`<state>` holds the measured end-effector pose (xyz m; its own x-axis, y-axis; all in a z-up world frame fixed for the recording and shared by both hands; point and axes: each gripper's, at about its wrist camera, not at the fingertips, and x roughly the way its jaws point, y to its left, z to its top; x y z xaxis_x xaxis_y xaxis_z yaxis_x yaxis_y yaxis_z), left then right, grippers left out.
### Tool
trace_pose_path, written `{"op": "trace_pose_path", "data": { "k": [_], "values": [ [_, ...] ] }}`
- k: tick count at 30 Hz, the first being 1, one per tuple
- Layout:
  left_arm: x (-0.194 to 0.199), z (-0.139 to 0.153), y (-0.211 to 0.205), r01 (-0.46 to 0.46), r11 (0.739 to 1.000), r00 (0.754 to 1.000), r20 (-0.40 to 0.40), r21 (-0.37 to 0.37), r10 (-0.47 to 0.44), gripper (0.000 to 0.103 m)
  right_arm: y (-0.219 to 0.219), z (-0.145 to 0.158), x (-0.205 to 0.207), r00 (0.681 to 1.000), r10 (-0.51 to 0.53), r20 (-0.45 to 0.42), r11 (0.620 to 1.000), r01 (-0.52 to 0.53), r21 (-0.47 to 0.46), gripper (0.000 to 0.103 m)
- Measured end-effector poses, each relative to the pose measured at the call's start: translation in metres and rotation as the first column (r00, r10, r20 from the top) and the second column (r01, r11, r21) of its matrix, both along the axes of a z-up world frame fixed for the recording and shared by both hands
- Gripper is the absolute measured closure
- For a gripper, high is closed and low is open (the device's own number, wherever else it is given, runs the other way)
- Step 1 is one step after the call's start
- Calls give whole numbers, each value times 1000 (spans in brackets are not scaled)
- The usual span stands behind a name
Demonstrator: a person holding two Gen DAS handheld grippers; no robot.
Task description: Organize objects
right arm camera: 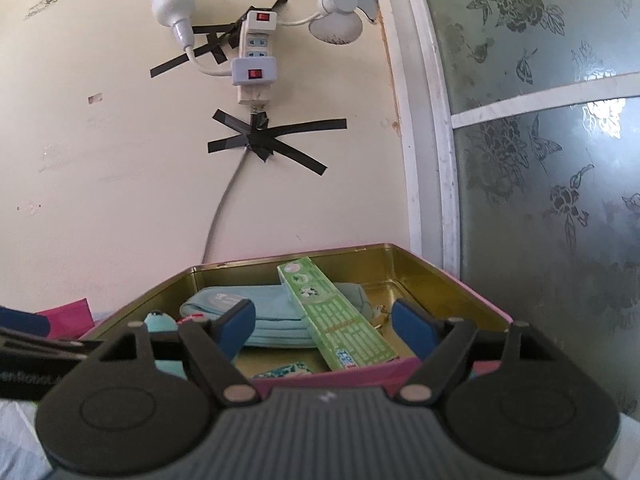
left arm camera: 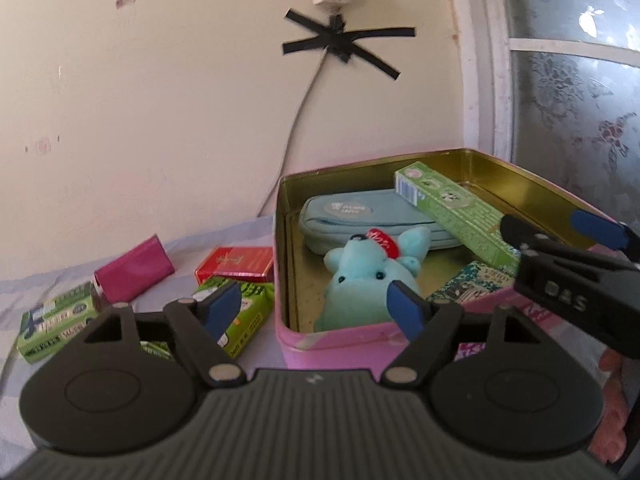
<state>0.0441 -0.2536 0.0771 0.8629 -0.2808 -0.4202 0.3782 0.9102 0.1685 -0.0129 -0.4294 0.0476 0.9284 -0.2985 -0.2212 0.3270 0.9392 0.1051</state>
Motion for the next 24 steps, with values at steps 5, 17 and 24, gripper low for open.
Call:
{"op": "trace_pose_path", "data": {
  "k": [5, 17, 24],
  "values": [
    [-13, -1, -5, 34, 999, 998, 61, 22, -36, 21, 0, -2, 2, 1000, 3, -14, 1000, -3, -1, 28],
    [-13, -3, 6, 39, 999, 999, 30, -18, -39, 14, -1, -2, 4, 1000, 1, -17, 1000, -1, -2, 29],
    [-21, -3, 22, 46, 998, 999, 14, -31, -45, 14, -1, -2, 3, 1000, -10, -13, 1000, 10, 1, 29]
  ]
}}
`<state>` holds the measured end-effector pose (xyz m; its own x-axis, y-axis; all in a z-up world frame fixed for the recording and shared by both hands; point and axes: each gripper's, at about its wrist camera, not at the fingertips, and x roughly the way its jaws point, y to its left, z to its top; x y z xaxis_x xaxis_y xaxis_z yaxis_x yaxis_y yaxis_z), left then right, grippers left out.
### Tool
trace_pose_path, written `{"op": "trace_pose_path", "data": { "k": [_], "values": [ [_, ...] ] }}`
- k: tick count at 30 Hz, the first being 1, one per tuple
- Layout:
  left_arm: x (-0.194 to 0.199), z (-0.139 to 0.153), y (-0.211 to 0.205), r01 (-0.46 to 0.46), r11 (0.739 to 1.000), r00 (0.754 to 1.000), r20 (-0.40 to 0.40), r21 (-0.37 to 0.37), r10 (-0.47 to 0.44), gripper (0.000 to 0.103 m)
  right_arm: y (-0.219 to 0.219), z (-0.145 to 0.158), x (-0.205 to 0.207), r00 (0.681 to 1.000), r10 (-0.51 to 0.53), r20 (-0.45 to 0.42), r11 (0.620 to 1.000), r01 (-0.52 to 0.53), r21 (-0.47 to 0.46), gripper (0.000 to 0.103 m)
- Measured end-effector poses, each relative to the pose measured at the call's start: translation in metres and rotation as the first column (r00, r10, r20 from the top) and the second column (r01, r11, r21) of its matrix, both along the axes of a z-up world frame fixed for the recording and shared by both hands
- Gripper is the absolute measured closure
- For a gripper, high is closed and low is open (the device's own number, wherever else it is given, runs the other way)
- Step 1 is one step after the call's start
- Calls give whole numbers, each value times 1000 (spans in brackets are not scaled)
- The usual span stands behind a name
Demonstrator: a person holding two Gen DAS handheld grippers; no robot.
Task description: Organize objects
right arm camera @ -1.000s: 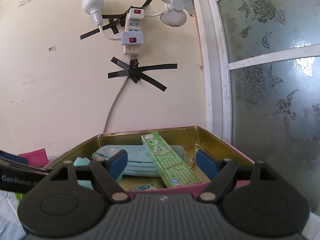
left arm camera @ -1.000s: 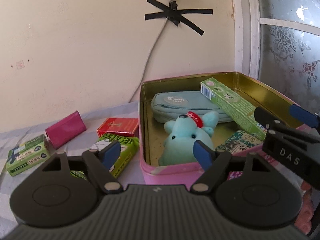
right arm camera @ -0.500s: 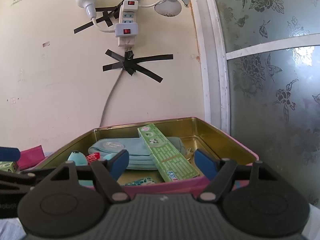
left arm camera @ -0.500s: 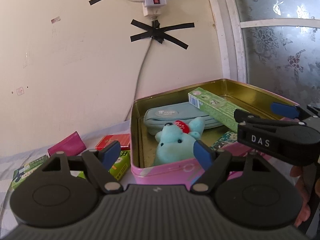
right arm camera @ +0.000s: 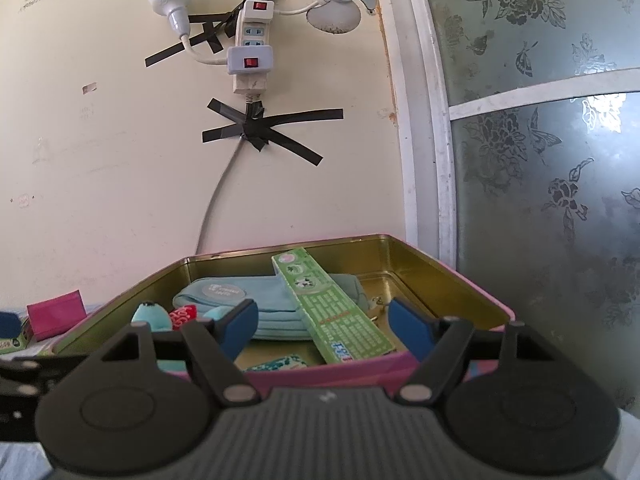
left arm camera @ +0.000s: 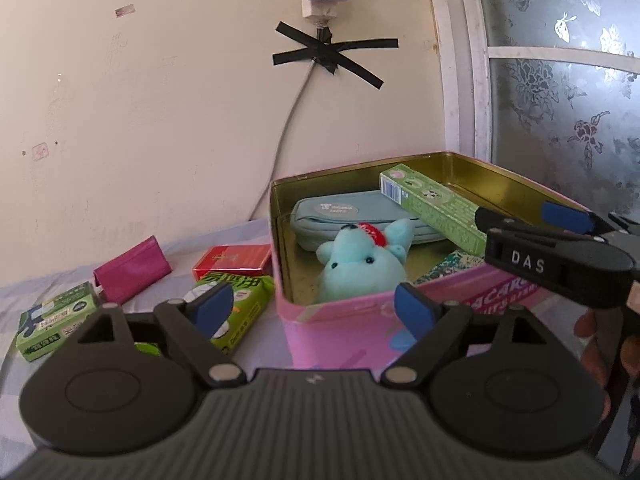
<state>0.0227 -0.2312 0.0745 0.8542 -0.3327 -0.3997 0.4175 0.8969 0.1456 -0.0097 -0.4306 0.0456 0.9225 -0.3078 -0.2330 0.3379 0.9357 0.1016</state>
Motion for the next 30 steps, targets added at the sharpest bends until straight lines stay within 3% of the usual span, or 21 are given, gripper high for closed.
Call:
{"op": "trace_pose_path", "data": {
  "k": [7, 11, 15, 17, 21, 25, 30],
  "values": [
    [-10, -3, 57, -23, 1000, 1000, 11, -2, 23, 14, 3, 0, 0, 1000, -22, -3, 1000, 22, -8, 27],
    [1, -15, 106, -109, 994, 993, -34, 13, 109, 13, 4, 0, 2, 999, -33, -17, 999, 33, -24, 26],
    [16, -29, 157, -245, 968, 967, -56, 51, 247, 13, 12, 2, 1, 993, -112, -28, 992, 110, -56, 26],
    [21, -32, 179, -300, 952, 951, -52, 61, 303, 13, 19, 6, -11, 993, -114, -1, 993, 114, 8, 26],
    [33, -39, 219, -391, 919, 918, -46, 57, 394, 13, 55, 22, -29, 997, -31, 73, 998, 27, 52, 23],
    [39, -45, 244, -430, 903, 898, -104, -9, 427, 13, 111, 35, -37, 983, 146, 113, 989, -147, -1, 9],
    [34, -45, 255, -409, 908, 908, -140, -94, 395, 13, 183, 26, -27, 936, 351, 24, 934, -349, -72, 6]
  ]
}}
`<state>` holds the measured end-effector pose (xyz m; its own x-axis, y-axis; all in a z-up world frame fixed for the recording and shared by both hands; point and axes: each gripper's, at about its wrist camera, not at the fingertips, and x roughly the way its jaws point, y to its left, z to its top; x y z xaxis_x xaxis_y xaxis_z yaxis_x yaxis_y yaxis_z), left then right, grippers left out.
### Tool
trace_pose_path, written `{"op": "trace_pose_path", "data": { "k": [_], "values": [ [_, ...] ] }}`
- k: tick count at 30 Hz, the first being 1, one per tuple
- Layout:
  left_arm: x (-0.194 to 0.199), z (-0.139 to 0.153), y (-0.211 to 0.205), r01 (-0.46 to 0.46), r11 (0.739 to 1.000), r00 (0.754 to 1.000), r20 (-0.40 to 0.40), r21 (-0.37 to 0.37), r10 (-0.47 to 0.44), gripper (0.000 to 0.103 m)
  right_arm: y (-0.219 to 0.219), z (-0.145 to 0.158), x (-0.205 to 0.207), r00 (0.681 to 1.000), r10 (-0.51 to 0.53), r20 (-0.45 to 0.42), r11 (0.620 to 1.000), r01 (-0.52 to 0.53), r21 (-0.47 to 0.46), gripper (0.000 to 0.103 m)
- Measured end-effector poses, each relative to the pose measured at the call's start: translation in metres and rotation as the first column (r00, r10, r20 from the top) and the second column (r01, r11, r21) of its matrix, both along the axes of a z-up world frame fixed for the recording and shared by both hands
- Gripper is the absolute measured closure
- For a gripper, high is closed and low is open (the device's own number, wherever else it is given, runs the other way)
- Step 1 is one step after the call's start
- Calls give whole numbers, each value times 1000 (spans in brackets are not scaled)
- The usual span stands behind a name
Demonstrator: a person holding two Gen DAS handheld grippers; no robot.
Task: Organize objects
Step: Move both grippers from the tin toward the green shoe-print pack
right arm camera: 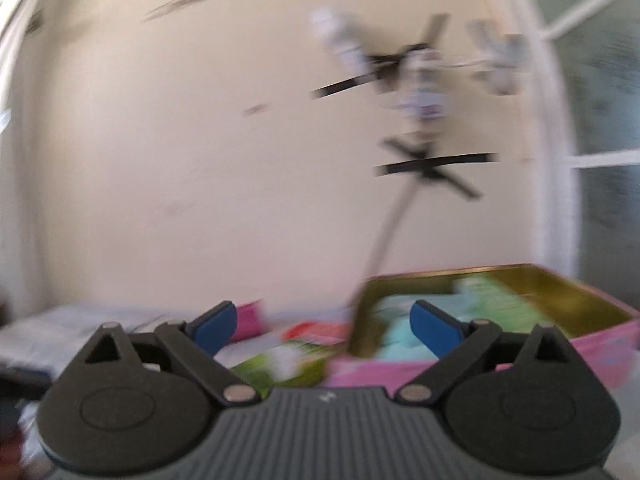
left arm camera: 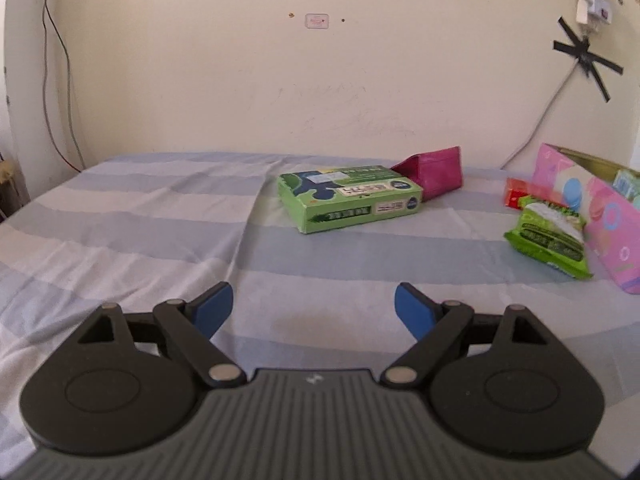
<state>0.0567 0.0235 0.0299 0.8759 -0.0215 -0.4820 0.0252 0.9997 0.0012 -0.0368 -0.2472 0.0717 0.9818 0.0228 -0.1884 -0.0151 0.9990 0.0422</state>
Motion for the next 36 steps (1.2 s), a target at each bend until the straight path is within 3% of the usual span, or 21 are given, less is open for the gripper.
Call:
{"op": "trace_pose_path", "data": {
  "k": [6, 11, 14, 21, 26, 32, 35, 36],
  "values": [
    [-6, 0, 8, 24, 996, 1000, 8, -81, -23, 13, 48, -20, 41, 972, 86, -219, 995, -94, -24, 8],
    [0, -2, 28, -2, 978, 999, -32, -210, -5, 13, 72, -29, 89, 943, 38, -330, 997, -60, -57, 9],
    [-1, -2, 32, -2, 971, 999, -35, -240, -6, 13, 82, -32, 113, 944, -1, -330, 995, -31, -91, 8],
    [-7, 0, 20, 62, 980, 998, 0, -189, -63, 12, 91, -42, 161, 935, -84, -345, 964, -11, -265, 7],
    [-9, 0, 18, 90, 975, 996, 2, -202, -92, 8, 73, -56, 192, 894, -125, -430, 976, 32, -217, 6],
    [-7, -1, 18, 102, 971, 994, -12, -216, -107, 8, 70, -57, 195, 896, -105, -432, 981, 21, -195, 6],
    [-7, -2, 18, 99, 971, 994, -16, -216, -105, 8, 81, -58, 190, 904, -87, -418, 963, -30, -267, 21],
    [-6, -2, 18, 97, 972, 994, -18, -216, -103, 8, 86, -57, 186, 909, -74, -410, 957, -51, -287, 32]
  ]
}}
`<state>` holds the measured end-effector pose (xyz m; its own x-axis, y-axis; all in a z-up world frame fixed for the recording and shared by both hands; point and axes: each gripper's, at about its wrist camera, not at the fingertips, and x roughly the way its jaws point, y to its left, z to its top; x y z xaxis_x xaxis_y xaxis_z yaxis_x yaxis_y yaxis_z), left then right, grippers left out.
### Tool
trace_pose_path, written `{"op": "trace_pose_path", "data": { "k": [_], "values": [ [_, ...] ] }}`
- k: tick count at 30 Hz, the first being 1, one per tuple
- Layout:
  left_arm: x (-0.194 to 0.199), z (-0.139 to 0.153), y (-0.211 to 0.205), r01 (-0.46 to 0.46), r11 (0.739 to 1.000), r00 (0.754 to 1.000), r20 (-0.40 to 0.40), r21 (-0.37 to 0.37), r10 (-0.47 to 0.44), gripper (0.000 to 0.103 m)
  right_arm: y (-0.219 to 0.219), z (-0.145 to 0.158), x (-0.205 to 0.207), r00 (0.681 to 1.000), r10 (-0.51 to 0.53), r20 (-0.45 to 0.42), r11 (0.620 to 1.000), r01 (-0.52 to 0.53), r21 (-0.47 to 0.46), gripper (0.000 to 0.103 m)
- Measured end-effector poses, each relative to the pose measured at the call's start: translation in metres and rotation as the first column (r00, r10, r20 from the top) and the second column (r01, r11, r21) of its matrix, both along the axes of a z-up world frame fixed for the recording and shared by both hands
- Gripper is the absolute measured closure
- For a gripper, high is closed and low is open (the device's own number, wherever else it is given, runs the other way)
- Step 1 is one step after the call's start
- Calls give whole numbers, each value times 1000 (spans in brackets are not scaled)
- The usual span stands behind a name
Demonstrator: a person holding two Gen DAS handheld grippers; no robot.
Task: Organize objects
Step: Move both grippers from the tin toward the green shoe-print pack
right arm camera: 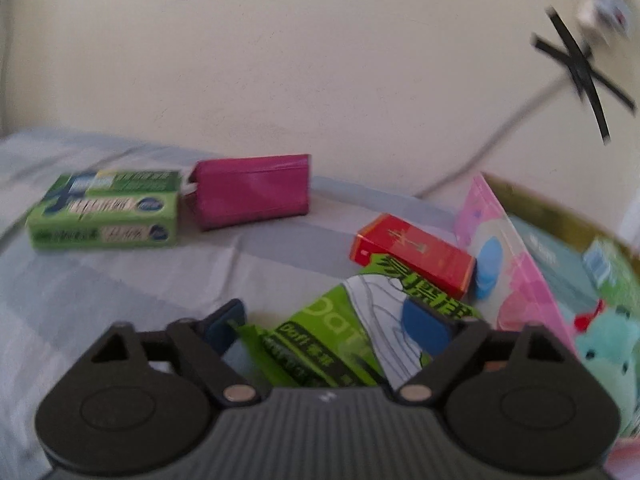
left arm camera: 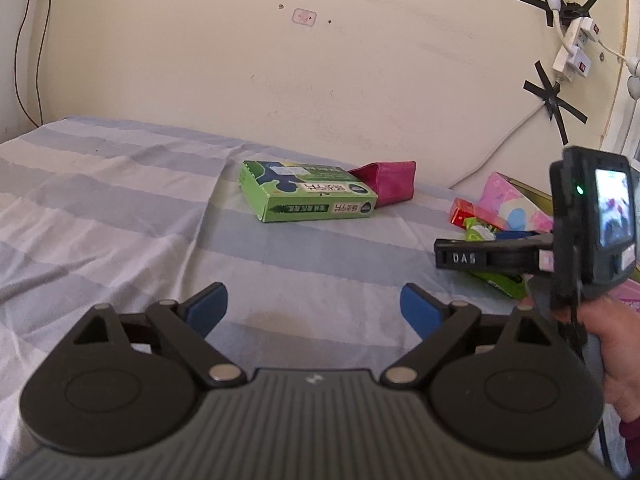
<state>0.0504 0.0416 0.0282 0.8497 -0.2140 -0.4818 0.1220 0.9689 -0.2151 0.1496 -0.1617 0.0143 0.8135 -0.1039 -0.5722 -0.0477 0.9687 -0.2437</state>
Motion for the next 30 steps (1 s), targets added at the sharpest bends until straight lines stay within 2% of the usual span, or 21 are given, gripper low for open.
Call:
{"op": "trace_pose_path", "data": {
  "k": [1, 4, 8, 10, 13, 19, 26, 29, 30],
  "values": [
    [1, 0, 0, -1, 1000, 1000, -3, 0, 1, 8, 4, -1, -5, 1000, 18, 7, 999, -17, -27, 40],
    [2, -1, 1, -3, 1000, 1000, -11, -3, 3, 8, 15, -4, -21, 997, 67, 31, 993, -63, -102, 53],
    [3, -2, 3, -7, 1000, 1000, -18, -8, 7, 8, 21, -4, -33, 994, 104, 47, 982, -95, -163, 65],
    [3, -2, 3, -7, 1000, 1000, -21, -9, 7, 8, 21, -3, -38, 992, 105, 64, 978, -91, -190, 82],
    [4, -2, 3, -5, 1000, 1000, -22, -10, 5, 8, 19, -2, -43, 991, 101, 87, 976, -81, -202, 95],
    [2, -2, 3, -6, 1000, 1000, -23, -12, 6, 8, 18, 3, -66, 988, 116, 101, 978, -96, -186, 99],
    [2, -2, 4, -8, 1000, 1000, -29, -19, 8, 8, 40, -5, -132, 959, 279, 43, 948, -268, -170, 99],
    [3, -2, 5, -10, 1000, 999, -32, -21, 9, 8, 34, 1, -138, 965, 259, 45, 960, -253, -121, 97],
    [4, -2, 5, -11, 1000, 999, -33, -22, 11, 8, 29, 5, -135, 970, 238, 45, 968, -233, -95, 93]
  ]
}}
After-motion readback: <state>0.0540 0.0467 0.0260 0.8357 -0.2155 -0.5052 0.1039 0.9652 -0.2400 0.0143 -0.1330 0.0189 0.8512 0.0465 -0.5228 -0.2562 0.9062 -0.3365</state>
